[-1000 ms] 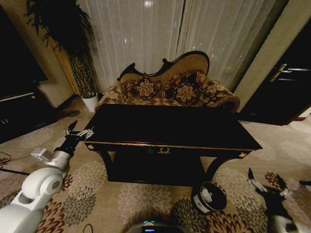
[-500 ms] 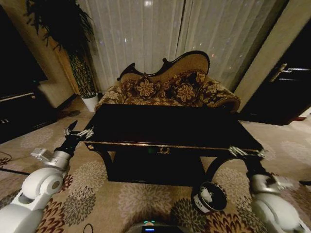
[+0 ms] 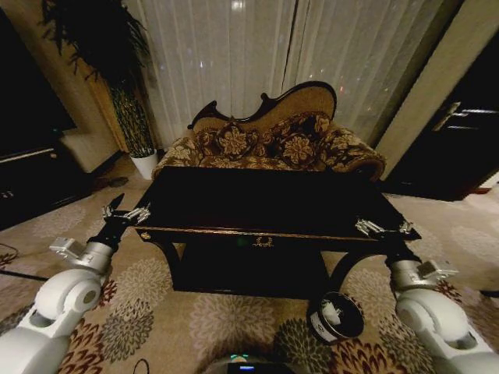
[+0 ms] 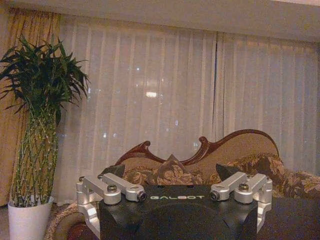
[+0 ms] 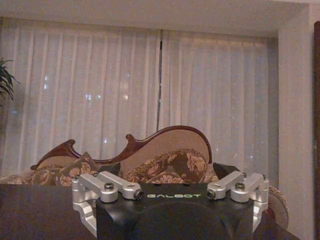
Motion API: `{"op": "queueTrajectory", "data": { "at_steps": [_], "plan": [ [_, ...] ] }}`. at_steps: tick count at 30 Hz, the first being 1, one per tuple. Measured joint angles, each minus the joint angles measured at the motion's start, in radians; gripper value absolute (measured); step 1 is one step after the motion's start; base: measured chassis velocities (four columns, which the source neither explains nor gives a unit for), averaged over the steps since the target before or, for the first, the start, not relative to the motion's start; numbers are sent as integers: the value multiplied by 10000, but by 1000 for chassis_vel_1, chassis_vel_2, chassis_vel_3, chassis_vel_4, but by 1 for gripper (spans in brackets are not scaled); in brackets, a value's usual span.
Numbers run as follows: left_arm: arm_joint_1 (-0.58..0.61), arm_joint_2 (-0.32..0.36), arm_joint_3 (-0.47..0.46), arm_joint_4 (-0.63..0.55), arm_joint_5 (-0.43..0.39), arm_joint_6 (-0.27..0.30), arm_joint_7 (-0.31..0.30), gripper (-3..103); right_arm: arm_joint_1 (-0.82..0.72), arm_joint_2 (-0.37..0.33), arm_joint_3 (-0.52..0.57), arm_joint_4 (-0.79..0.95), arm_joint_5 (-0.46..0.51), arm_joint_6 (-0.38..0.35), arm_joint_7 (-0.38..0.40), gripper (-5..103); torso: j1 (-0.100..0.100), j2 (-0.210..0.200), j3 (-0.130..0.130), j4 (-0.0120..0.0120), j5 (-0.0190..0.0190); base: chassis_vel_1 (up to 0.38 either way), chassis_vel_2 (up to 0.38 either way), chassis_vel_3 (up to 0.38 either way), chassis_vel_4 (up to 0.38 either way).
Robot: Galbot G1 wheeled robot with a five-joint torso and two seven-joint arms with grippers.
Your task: Move to the front of the table and place the trash on the table into the trash bin.
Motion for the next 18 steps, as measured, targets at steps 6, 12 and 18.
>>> {"op": "queueTrajectory", "data": {
  "at_steps": [6, 12, 18],
  "plan": [
    [0, 0, 0, 0, 0, 0, 0, 100, -16, 11, 6, -10, -7, 3, -4, 100, 0, 0, 0, 0, 0, 0, 0, 0, 0],
    [0, 0, 0, 0, 0, 0, 0, 100, -22, 16, 9, -17, -14, 17, -8, 100, 0, -1, 0, 0, 0, 0, 0, 0, 0],
    [0, 0, 0, 0, 0, 0, 0, 100, -26, 19, 13, -23, -22, 30, -9, 100, 1, -1, 0, 1, 0, 0, 0, 0, 0]
  ]
}}
